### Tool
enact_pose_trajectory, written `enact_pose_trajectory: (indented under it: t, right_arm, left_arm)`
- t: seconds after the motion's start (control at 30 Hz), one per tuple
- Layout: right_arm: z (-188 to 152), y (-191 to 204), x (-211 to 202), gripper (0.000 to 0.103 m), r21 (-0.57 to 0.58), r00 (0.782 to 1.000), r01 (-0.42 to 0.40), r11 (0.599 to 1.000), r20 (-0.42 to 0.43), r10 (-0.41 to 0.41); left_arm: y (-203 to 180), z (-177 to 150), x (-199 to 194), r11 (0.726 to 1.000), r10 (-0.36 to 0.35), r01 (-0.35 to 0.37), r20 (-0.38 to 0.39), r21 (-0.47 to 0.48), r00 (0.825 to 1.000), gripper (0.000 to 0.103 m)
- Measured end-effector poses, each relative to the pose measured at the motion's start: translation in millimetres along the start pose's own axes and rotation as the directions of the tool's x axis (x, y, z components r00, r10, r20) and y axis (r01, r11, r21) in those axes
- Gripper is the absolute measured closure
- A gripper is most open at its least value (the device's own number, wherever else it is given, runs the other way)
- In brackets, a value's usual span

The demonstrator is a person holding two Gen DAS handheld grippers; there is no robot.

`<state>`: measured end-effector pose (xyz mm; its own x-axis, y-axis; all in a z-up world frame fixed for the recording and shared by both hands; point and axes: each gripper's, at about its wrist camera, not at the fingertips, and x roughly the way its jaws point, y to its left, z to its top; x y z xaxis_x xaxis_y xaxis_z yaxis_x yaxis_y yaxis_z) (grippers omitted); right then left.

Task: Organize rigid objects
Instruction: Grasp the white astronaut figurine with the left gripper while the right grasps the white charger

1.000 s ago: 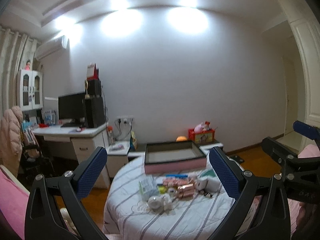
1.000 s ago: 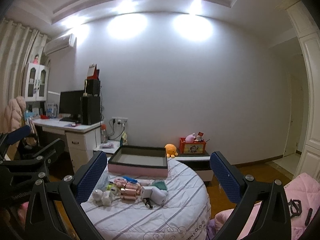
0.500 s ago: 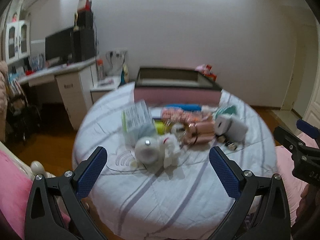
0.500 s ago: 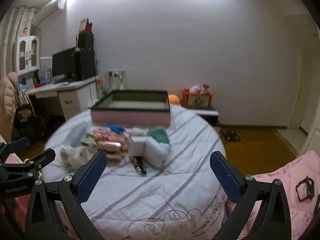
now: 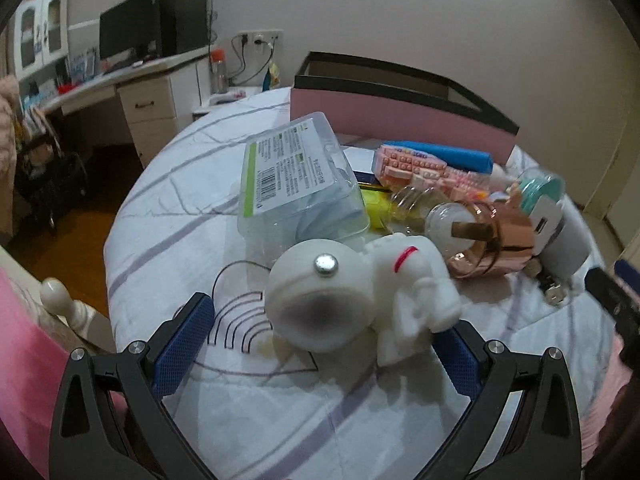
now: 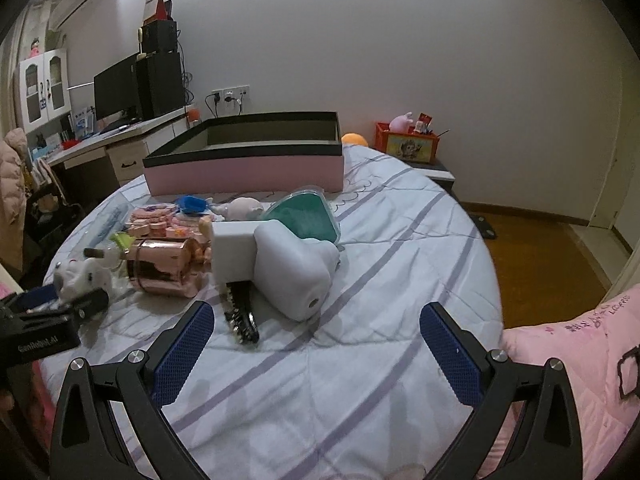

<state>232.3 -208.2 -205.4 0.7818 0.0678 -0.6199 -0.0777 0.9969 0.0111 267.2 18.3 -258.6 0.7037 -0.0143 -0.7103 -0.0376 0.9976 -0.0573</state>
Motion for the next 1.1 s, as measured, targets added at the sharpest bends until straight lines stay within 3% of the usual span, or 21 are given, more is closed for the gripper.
enact_pose_trajectory:
  t: [0.07, 0.13, 0.2, 0.27, 0.37, 0.47, 0.53, 0.6, 0.73, 0.77, 1.1]
  right_arm:
    - [3, -3, 8, 0.000, 0.005, 1.000, -0.012, 1.000, 0.000, 0.012]
    - [6, -5, 15, 0.000, 0.008, 0.999, -0.037, 0.999, -0.008, 0.037]
    - [10, -7, 24, 0.000, 0.014, 0.998, -0.054, 0.998, -0.020, 0.054]
    - [14, -9, 32, 0.000, 0.020, 0.997, -0.073, 0.997, -0.026, 0.074]
    - [20, -12, 42, 0.012, 0.031, 0.992, -0.112, 0.993, -0.048, 0.114]
    - [21, -13, 55, 0.018, 0.032, 0.987, -0.137, 0.990, -0.076, 0.139]
    - [21, -16, 59, 0.024, 0.057, 0.977, -0.191, 0.980, -0.090, 0.195]
    - [22, -22, 64, 0.042, 0.075, 0.967, -0.228, 0.971, -0.100, 0.235]
    - [22, -21, 64, 0.042, 0.068, 0.965, -0.235, 0.970, -0.105, 0.241]
    - [22, -21, 63, 0.047, 0.065, 0.967, -0.230, 0.971, -0.101, 0.236]
    - [8, -29, 41, 0.046, 0.069, 0.986, -0.149, 0.986, -0.061, 0.153]
  left_arm:
    - [0, 1, 1, 1.000, -0.005, 0.005, 0.013, 0.018, 1.000, 0.004]
    - [-2, 2, 0, 0.999, -0.037, 0.036, 0.028, 0.041, 0.999, 0.024]
    - [-2, 4, 0, 0.997, -0.054, 0.052, 0.040, 0.049, 0.998, 0.032]
    - [-2, 7, 1, 0.996, -0.063, 0.061, 0.040, 0.057, 0.997, 0.032]
    - [-2, 10, 2, 0.996, -0.076, 0.073, 0.037, 0.057, 0.996, 0.032]
    - [-3, 11, 0, 0.995, -0.077, 0.074, 0.038, 0.067, 0.996, 0.032]
    - [-2, 12, -2, 0.995, -0.081, 0.078, 0.042, 0.067, 0.996, 0.032]
    - [-2, 12, -4, 0.994, -0.095, 0.092, 0.044, 0.065, 0.995, 0.032]
    - [-5, 11, -10, 0.991, -0.104, 0.099, 0.059, 0.084, 0.993, 0.032]
    - [-6, 11, -12, 0.991, -0.106, 0.100, 0.060, 0.094, 0.993, 0.032]
    - [-14, 12, -35, 0.985, -0.140, 0.128, 0.100, 0.119, 0.985, 0.032]
